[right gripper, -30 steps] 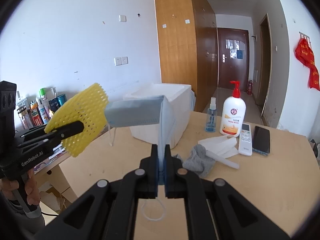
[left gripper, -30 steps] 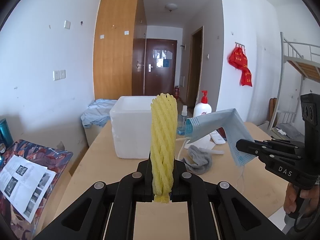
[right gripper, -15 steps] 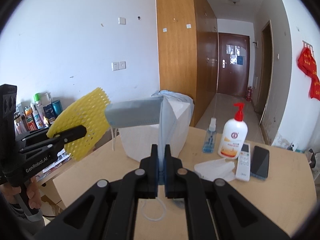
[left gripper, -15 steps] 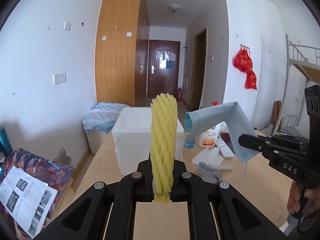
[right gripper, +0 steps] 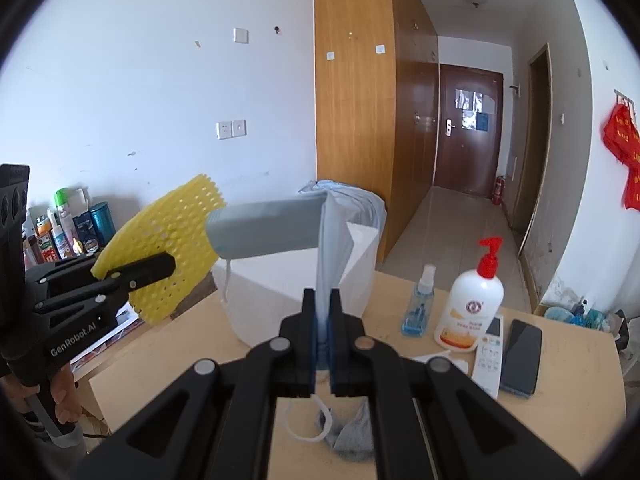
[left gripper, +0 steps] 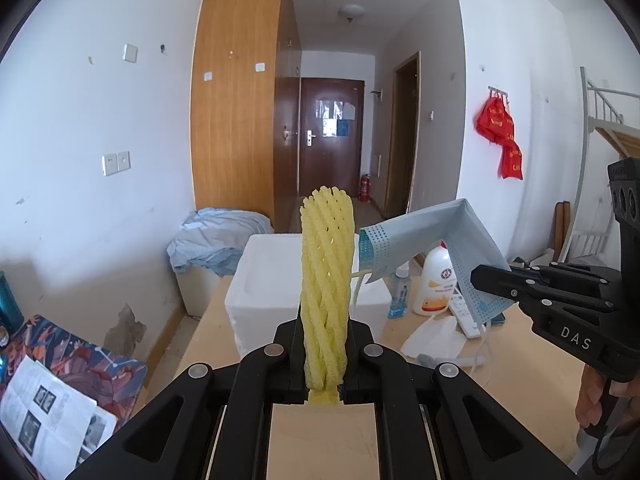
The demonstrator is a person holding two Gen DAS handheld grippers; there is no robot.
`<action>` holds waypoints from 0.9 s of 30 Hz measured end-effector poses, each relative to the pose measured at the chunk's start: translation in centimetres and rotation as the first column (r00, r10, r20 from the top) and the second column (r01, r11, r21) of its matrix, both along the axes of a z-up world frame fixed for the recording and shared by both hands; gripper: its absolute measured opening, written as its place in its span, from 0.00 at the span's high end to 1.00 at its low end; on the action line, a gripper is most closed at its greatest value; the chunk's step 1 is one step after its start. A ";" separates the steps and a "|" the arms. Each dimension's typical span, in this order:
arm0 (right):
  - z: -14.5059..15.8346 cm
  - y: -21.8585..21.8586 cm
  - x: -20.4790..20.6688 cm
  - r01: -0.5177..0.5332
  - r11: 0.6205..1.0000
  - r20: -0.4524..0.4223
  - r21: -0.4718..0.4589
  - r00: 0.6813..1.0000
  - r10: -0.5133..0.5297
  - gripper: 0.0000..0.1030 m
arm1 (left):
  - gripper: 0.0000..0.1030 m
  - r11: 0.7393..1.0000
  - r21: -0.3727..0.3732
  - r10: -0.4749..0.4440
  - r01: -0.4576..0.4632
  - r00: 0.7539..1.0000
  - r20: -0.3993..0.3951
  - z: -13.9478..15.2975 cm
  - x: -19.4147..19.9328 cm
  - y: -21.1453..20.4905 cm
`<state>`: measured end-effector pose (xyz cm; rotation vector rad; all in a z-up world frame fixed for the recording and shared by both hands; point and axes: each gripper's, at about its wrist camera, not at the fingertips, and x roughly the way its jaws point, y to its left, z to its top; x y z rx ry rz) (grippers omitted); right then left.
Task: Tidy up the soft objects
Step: 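Lift the yellow mesh sleeve and blue mask and carry both toward the white foam box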
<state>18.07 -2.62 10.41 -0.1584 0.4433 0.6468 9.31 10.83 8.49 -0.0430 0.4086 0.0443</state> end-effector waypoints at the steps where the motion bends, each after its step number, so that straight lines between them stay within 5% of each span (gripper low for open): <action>1: 0.1 0.2 0.3 -0.001 1.000 0.000 0.000 1.000 0.001 0.94 | 0.91 1.000 0.000 0.001 -0.001 1.000 0.000 0.1 0.4 0.1; 27: -0.7 4.6 8.2 -0.047 0.999 -0.044 -0.018 0.998 0.046 0.94 | 0.91 0.999 -0.026 0.046 -0.048 0.996 -0.072 -0.4 10.1 2.9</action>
